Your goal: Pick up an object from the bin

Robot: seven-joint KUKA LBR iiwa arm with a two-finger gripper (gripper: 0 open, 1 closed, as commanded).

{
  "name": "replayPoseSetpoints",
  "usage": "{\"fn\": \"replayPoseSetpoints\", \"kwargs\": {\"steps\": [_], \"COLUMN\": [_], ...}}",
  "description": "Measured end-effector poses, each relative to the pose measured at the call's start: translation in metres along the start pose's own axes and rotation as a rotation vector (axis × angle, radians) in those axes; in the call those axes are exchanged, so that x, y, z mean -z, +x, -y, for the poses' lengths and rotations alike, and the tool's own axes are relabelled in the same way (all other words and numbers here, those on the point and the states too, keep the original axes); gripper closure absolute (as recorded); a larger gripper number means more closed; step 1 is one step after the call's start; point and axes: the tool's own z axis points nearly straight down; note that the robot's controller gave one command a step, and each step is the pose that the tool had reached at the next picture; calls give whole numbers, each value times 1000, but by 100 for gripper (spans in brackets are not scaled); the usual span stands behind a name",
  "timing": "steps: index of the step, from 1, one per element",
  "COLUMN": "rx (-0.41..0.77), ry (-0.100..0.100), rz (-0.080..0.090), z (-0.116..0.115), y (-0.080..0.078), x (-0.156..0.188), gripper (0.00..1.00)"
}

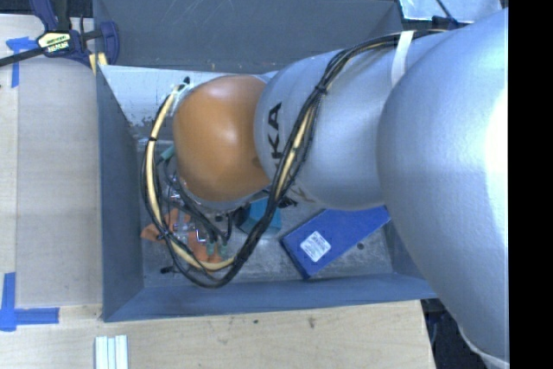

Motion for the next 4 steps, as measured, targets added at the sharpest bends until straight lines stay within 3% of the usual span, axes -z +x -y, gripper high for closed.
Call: {"fn": "replayPoseSetpoints", "kwargs": {"steps": [1, 2, 3, 4], "rx": [-4, -22, -22, -19], "ry": [-3, -4, -4, 0], "rz": [7, 9, 9, -1], "z": [1, 21, 21, 23], "y": [-2, -39, -39, -35], "x": [5, -39, -39, 1], "gripper": [0, 100, 100, 100]}}
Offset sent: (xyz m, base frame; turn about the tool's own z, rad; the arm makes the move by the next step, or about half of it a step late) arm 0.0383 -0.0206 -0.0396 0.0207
